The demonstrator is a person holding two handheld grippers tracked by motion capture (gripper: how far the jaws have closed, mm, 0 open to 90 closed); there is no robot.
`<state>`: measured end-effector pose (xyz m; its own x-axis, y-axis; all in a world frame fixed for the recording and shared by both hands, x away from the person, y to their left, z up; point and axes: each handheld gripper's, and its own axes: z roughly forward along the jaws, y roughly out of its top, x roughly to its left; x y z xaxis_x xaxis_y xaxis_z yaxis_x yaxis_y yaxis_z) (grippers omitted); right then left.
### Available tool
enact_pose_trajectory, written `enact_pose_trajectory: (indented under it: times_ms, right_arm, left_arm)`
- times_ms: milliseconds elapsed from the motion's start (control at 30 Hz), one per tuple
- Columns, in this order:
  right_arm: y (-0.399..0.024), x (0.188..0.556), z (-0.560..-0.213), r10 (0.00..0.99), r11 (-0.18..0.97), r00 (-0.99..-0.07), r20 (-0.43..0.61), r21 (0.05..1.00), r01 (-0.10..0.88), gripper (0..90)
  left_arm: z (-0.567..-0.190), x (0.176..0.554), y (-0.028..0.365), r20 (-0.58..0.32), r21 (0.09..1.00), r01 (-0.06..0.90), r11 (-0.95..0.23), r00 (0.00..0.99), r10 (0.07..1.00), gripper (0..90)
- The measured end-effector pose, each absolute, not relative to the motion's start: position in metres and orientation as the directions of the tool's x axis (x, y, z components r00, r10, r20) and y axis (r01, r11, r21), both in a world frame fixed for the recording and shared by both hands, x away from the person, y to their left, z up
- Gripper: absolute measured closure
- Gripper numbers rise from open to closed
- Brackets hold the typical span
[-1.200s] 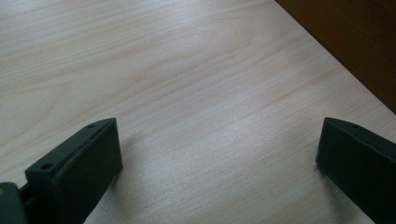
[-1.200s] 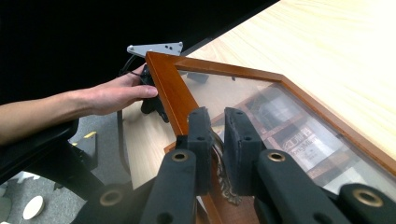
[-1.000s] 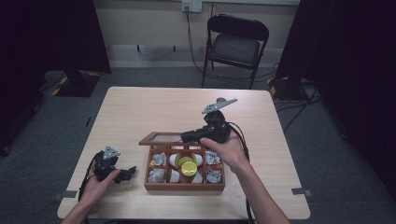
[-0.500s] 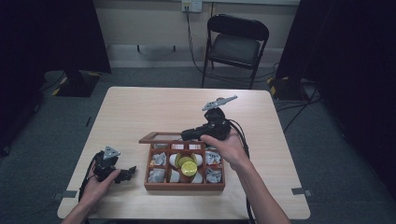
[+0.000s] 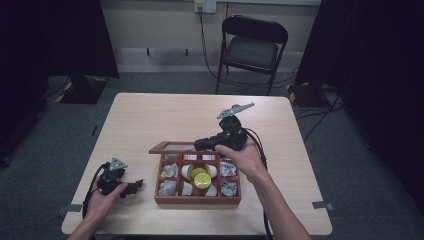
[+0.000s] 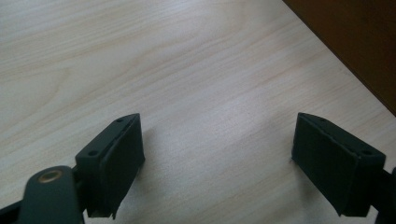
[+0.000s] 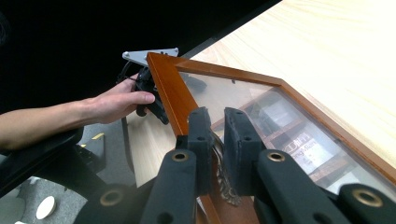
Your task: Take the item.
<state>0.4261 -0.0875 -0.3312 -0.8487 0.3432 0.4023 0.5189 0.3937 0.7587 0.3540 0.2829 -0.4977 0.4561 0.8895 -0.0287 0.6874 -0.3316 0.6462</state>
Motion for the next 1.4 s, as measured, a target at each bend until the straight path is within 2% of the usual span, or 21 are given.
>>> enact_pose_trajectory:
  times_ms: [233,400,700,800,1100,1400]
  right_arm:
    - [-0.087,0.426,-0.331,0.345,0.393,-0.849,0.400,0.760,0.518,81.3]
    - [-0.088,0.427,-0.331,0.342,0.394,-0.849,0.402,0.759,0.518,81.3]
    - [-0.088,0.428,-0.330,0.342,0.392,-0.849,0.403,0.760,0.519,81.3]
    - [-0.088,0.428,-0.330,0.341,0.391,-0.849,0.403,0.761,0.518,81.3]
    - [-0.087,0.428,-0.330,0.343,0.392,-0.849,0.403,0.760,0.519,81.3]
    - [-0.087,0.428,-0.329,0.344,0.394,-0.849,0.401,0.759,0.519,81.3]
  left_arm:
    - [-0.488,0.349,0.279,-0.050,0.668,0.665,-0.334,0.487,0.872,19.1]
    - [-0.481,0.343,0.279,-0.135,0.716,0.637,-0.287,0.529,0.838,21.3]
    - [-0.464,0.332,0.269,-0.133,0.774,0.562,-0.291,0.594,0.794,22.6]
    - [-0.461,0.328,0.264,-0.158,0.790,0.551,-0.269,0.607,0.779,23.4]
    - [-0.454,0.318,0.245,-0.183,0.800,0.525,-0.290,0.674,0.716,25.7]
    - [-0.445,0.314,0.216,-0.146,0.822,0.447,-0.352,0.763,0.629,27.6]
